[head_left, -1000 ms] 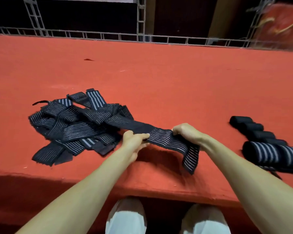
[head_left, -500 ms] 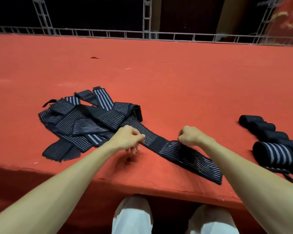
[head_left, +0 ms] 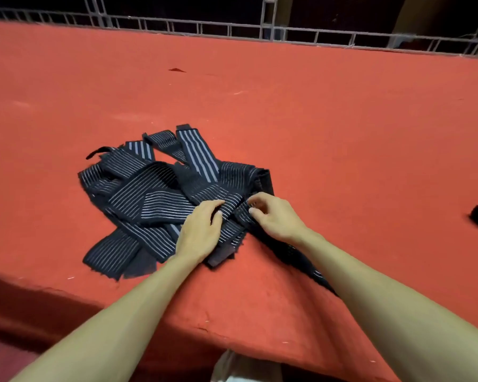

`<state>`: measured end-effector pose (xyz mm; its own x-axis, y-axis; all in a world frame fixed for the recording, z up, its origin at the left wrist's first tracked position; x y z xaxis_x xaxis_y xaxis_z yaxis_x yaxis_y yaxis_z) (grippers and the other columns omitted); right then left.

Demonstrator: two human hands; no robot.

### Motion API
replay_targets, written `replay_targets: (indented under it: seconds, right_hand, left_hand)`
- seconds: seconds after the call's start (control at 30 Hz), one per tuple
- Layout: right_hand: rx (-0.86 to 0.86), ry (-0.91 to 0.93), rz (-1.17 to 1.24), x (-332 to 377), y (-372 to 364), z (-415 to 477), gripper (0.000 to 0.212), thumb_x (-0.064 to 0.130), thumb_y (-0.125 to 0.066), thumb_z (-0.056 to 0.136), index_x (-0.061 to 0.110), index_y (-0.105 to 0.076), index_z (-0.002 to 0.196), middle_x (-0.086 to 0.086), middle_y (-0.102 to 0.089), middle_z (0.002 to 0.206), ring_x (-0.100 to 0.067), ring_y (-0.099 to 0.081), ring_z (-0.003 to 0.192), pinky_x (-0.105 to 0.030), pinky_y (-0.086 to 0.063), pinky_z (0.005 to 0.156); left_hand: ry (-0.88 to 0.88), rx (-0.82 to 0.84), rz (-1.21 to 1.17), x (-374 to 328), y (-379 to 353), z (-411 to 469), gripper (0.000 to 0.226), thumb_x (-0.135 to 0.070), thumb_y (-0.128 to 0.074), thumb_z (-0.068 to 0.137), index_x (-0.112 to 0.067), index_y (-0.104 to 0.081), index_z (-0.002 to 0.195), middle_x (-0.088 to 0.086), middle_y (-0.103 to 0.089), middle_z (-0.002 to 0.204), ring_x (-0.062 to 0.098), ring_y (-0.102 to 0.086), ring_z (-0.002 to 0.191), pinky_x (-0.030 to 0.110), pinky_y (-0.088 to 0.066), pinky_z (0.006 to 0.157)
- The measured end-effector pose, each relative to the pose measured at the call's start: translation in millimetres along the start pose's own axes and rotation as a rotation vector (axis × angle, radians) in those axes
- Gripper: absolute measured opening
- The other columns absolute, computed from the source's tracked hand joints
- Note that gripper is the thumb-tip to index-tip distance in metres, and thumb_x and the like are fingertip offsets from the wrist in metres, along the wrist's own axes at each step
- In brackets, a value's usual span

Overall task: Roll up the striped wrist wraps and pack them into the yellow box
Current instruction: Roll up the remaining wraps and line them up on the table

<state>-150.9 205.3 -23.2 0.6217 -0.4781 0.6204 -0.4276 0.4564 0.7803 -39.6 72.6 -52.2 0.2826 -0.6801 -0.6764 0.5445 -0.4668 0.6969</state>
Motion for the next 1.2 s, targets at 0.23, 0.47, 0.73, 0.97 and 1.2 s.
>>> replay_targets:
  seconds: [0.23,0.47,0.73,0.97,1.2]
  right_hand:
    - [-0.156,0.009,0.050,-16,-25,9,0.029,0.032,-0.054,0.095,0.031,-0.057,0.124,0.010,-0.059,0.094,-0.011,-0.054,0.084,-0.030,-0.043,0.080]
    - [-0.242,-0.053,0.191,-18,-22,2,0.025,0.046,-0.060,0.089,0.024,-0.053,0.080,0.009,-0.060,0.072,-0.005,-0.053,0.067,-0.026,-0.043,0.067]
    - [-0.377,-0.136,0.510,-37,4,-24,0.042,0.001,-0.068,0.083,0.024,-0.041,0.105,0.004,-0.060,0.081,-0.010,-0.060,0.065,-0.031,-0.052,0.065]
    - [-0.323,-0.168,0.591,-26,68,-51,0.026,0.004,-0.076,0.079,0.018,-0.063,0.096,-0.001,-0.069,0.080,-0.010,-0.062,0.062,-0.027,-0.046,0.054]
    - [-0.183,-0.016,0.822,30,147,-108,0.012,0.007,-0.075,0.077,0.013,-0.076,0.087,-0.012,-0.064,0.078,-0.019,-0.046,0.064,-0.026,-0.029,0.053]
  left_hand:
    - [-0.068,-0.060,0.039,4,-3,4,0.032,-0.030,-0.049,0.098,-0.028,-0.059,0.128,-0.011,-0.059,0.126,0.011,-0.050,0.121,0.037,-0.038,0.105]
    - [-0.093,-0.087,0.120,1,-5,4,0.033,-0.038,-0.054,0.095,-0.032,-0.060,0.127,-0.012,-0.058,0.122,0.010,-0.050,0.117,0.037,-0.040,0.103]
    - [-0.113,-0.101,0.177,-6,-5,-1,0.033,-0.034,-0.051,0.098,-0.027,-0.058,0.129,-0.010,-0.057,0.122,0.012,-0.048,0.117,0.033,-0.033,0.103]
    - [-0.136,-0.028,0.355,-37,-1,-9,0.041,-0.028,-0.050,0.097,-0.023,-0.050,0.138,0.000,-0.038,0.149,0.022,-0.029,0.137,0.037,-0.017,0.114]
    - [-0.192,0.472,-0.457,-145,1,-45,0.085,0.008,-0.070,0.074,-0.028,-0.038,0.144,-0.010,-0.047,0.142,0.003,-0.039,0.135,0.028,-0.032,0.112]
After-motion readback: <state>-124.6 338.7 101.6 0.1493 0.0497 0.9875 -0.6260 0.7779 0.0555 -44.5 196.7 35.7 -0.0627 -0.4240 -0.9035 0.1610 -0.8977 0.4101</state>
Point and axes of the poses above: each hand's wrist, its own z-axis towards the middle knuckle, its own y-axis out of the back of the hand, x = y × z, the point moved 5 cm from there along z, towards the middle knuckle
